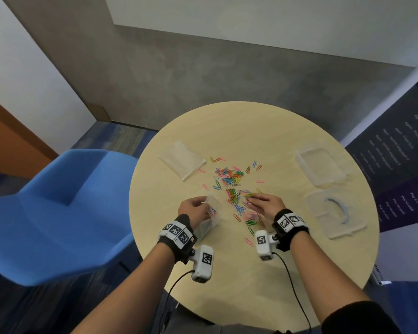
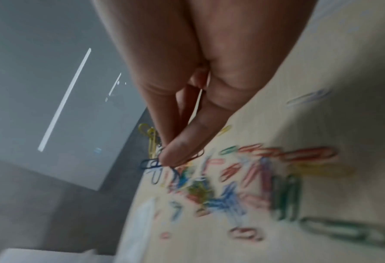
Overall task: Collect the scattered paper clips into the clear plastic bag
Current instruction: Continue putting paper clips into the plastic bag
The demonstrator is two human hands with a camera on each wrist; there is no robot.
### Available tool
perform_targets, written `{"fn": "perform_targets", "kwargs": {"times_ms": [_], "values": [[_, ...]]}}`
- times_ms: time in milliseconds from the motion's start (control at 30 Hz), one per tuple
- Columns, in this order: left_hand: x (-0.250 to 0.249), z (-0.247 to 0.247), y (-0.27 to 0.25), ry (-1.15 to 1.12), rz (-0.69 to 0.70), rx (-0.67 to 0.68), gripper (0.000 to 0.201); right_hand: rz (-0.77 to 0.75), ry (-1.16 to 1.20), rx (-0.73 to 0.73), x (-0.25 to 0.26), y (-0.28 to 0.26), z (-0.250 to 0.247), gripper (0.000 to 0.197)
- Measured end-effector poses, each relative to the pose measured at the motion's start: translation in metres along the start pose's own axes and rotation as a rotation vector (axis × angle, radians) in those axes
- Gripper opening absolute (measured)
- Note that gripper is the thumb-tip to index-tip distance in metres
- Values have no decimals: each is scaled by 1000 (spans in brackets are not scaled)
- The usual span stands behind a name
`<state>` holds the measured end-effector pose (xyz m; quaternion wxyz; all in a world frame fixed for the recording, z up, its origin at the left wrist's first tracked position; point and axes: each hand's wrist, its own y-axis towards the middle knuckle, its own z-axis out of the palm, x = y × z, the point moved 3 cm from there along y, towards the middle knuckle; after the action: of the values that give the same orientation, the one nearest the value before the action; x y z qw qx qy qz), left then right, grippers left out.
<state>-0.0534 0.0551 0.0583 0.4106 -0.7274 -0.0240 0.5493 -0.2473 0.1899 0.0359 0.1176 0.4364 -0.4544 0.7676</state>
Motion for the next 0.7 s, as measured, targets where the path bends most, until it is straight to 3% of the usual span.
{"fn": "perform_targets", "kwargs": {"times_ms": [133, 200, 333, 433, 567, 700], "values": [[-2, 8, 2, 6, 8, 7, 34, 6, 5, 237, 1, -13, 46, 25], [-4, 9, 3, 15, 23, 11, 34, -6, -139, 258, -4, -14, 65, 24], [-5, 3, 11, 40, 33, 25, 41, -191, -788, 164, -5, -10, 85, 20], [-5, -3, 16, 66, 33, 22, 26, -368, -1195, 171, 1, -8, 102, 34], [-12, -8, 17, 53, 24, 24, 27, -402, -1373, 352, 11, -9, 118, 16], [-15, -14, 18, 33, 45, 11, 33, -305, -1209, 478, 29, 9, 110, 13]]}}
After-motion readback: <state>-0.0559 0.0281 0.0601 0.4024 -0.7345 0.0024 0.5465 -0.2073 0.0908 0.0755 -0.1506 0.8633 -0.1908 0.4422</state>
